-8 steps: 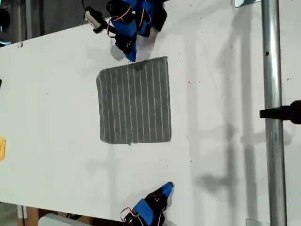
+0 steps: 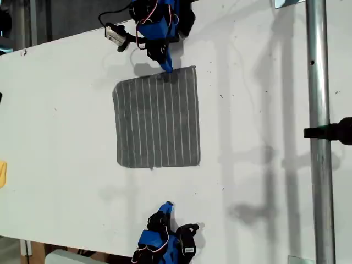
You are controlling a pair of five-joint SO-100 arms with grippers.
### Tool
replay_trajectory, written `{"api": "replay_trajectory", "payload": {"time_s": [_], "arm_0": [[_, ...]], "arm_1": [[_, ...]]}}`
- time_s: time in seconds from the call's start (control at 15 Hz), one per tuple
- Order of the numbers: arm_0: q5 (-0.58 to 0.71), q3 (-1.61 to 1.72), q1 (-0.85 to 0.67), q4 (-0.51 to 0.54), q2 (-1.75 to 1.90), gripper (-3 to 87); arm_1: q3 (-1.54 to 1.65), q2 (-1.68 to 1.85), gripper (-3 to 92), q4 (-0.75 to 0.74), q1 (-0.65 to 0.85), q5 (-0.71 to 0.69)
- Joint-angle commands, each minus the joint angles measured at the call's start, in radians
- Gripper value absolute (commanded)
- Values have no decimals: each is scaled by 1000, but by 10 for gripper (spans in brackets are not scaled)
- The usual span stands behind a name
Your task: Grasp corners of a towel and fold twice.
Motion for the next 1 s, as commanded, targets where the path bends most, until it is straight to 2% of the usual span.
{"api": "replay_trajectory", "payload": {"time_s": [0.0,0.33,0.6,0.8,0.87,0.93], "arm_0": [[-8,-55,-8,9,5,-29],[-15,-179,20,17,-37,-30],[-15,-495,60,0,-437,-30],[15,-811,86,41,-770,-30],[23,-927,92,86,-871,-30],[38,-1042,95,149,-969,-30]], "arm_1": [[-92,-2,-3,28,-15,5],[-245,-81,-3,75,-57,6],[-561,-394,-3,149,-167,11],[-925,-572,-3,474,-215,-12],[-1028,-615,-3,580,-218,-41],[-1095,-637,-3,618,-224,-106]]}}
